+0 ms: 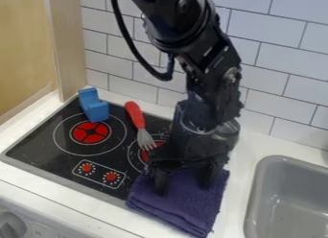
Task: Put the purple cloth to the right side of the stove
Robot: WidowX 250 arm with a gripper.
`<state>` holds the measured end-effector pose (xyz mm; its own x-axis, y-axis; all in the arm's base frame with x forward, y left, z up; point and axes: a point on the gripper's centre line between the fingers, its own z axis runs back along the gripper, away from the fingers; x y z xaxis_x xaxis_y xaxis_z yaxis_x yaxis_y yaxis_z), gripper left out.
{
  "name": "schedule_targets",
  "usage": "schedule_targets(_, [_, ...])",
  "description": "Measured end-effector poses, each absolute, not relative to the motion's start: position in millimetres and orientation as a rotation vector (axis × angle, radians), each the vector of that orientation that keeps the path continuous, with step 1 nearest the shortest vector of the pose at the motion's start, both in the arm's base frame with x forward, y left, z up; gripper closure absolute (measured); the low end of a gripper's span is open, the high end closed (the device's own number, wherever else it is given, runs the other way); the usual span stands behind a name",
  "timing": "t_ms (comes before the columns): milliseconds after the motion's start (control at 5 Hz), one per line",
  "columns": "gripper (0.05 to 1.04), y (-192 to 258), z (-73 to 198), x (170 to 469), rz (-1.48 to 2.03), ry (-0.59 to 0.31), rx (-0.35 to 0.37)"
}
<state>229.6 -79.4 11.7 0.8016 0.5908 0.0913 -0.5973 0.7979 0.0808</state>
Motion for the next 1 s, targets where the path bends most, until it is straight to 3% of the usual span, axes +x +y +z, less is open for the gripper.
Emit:
schedule_targets(600, [0.085,-76,55,239,0.657,-0.148,0.057])
schedule_targets(1000, [0.085,-72,64,238,0.658,-0.168,0.063])
